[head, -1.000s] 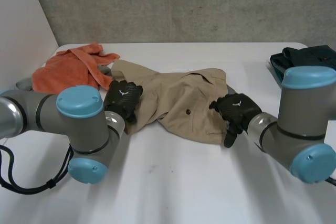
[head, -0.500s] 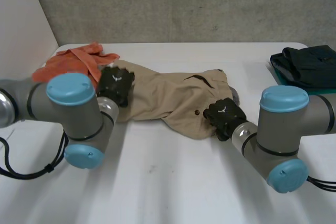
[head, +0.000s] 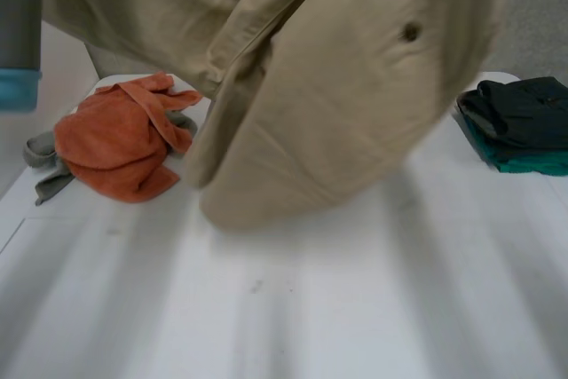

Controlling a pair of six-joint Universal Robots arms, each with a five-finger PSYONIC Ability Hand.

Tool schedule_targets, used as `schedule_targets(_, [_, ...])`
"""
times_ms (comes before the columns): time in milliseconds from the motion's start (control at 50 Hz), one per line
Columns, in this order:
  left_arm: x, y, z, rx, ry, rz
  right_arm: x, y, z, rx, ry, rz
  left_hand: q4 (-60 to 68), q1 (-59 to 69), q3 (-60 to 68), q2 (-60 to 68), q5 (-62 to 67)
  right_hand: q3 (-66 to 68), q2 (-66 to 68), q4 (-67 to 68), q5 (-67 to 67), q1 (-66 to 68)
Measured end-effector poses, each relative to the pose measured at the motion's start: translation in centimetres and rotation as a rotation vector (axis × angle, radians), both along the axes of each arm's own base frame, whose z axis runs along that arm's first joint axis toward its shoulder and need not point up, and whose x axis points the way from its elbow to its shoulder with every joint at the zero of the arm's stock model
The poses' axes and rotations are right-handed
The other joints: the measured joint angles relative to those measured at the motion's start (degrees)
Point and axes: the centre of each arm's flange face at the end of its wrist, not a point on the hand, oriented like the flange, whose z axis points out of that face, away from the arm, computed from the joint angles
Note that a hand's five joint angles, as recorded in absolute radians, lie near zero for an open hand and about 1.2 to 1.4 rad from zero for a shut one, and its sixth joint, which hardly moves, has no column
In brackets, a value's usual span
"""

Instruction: Fold the laundry.

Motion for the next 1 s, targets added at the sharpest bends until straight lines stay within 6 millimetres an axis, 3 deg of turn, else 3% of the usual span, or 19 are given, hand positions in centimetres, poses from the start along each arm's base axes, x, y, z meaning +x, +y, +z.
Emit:
schedule_targets(100, [-0.6,-1.5,-0.9,0.014,-0.021,0.003,-0.1,-1.6,-0.3,0.016,-0.007,-0.018,0.00,0.00,0.00,0.00,0.00,0.00,0.00,0.00,0.11,0.00])
schedule_targets(160, [-1.5,-4.2,-3.9,0.076,-0.074,0.010,0.6,-3.6,-2.4,0.083,0.003,-0.017,0.00,0.00,0.00,0.00,0.00,0.00,0.00,0.00,0.18,0.00])
schedule_targets(240, [-2.3,-8.5,-9.4,0.189,-0.152,0.028,2.0,-6.6,-7.6,0.232,0.035,-0.005,0.00,0.00,0.04,0.00,0.00,0.00,0.00,0.00,0.18,0.00])
schedule_targets(340, [-2.7,-12.9,-16.1,0.308,-0.227,0.054,3.3,-8.9,-14.1,0.394,0.082,0.002,0.01,0.00,0.04,0.01,0.00,0.00,0.00,0.00,0.18,0.00])
schedule_targets(460, [-2.1,-17.5,-21.1,0.346,-0.252,0.102,4.9,-9.4,-19.6,0.521,0.111,0.024,0.01,0.00,0.04,0.01,0.00,0.00,0.00,0.01,0.18,0.00])
schedule_targets(500, [-1.7,-18.6,-21.7,0.341,-0.250,0.118,5.4,-9.1,-20.6,0.546,0.114,0.038,0.01,0.00,0.05,0.01,0.00,-3.20,-3.72,-3.63,-2.91,-1.61])
schedule_targets(600, [-0.2,-21.3,-23.2,0.324,-0.247,0.159,6.7,-8.0,-23.7,0.640,0.141,0.078,-3.67,-2.31,-3.48,-3.66,-2.08,-49.75,-50.22,-50.70,-50.10,-46.19])
schedule_targets(660, [0.4,-22.0,-23.8,0.325,-0.250,0.169,6.8,-7.9,-24.3,0.665,0.146,0.079,-36.58,-38.51,-35.71,-36.49,-33.85,-55.24,-54.95,-56.25,-54.64,-49.73])
schedule_targets(680, [0.6,-22.2,-24.0,0.330,-0.252,0.172,6.7,-7.8,-24.1,0.665,0.145,0.077,-46.52,-47.89,-45.41,-47.07,-43.72,-55.38,-54.98,-56.55,-54.64,-49.73])
schedule_targets(720, [0.8,-22.2,-24.3,0.340,-0.254,0.176,6.4,-7.9,-23.5,0.656,0.141,0.072,-54.34,-52.63,-53.64,-54.15,-51.68,-55.38,-54.98,-56.65,-54.64,-49.73])
schedule_targets(780, [0.8,-21.5,-24.8,0.374,-0.262,0.177,4.9,-8.7,-22.1,0.624,0.136,0.036,-55.46,-52.66,-54.56,-55.08,-52.80,-55.38,-54.98,-56.69,-54.64,-49.73])
schedule_targets(840, [0.6,-19.5,-24.7,0.415,-0.274,0.166,2.6,-10.0,-21.3,0.596,0.165,-0.026,-55.46,-52.66,-54.56,-55.08,-52.79,-55.38,-54.98,-56.69,-54.64,-49.73])
schedule_targets(940, [-0.3,-14.1,-24.8,0.503,-0.322,0.116,-0.5,-11.3,-22.2,0.571,0.305,-0.082,-55.46,-52.66,-54.56,-55.08,-52.79,-55.19,-54.81,-56.50,-54.53,-49.63])
schedule_targets(980, [-1.0,-10.1,-25.4,0.572,-0.371,0.067,-1.3,-11.3,-23.6,0.563,0.407,-0.072,-55.45,-52.57,-54.56,-55.08,-52.79,-53.02,-52.44,-54.15,-52.52,-48.19])
schedule_targets(1000, [-1.1,-9.0,-25.5,0.589,-0.385,0.053,-1.4,-11.3,-23.9,0.563,0.427,-0.066,-55.43,-52.51,-54.55,-55.07,-52.77,-52.07,-51.67,-53.23,-51.60,-47.31])
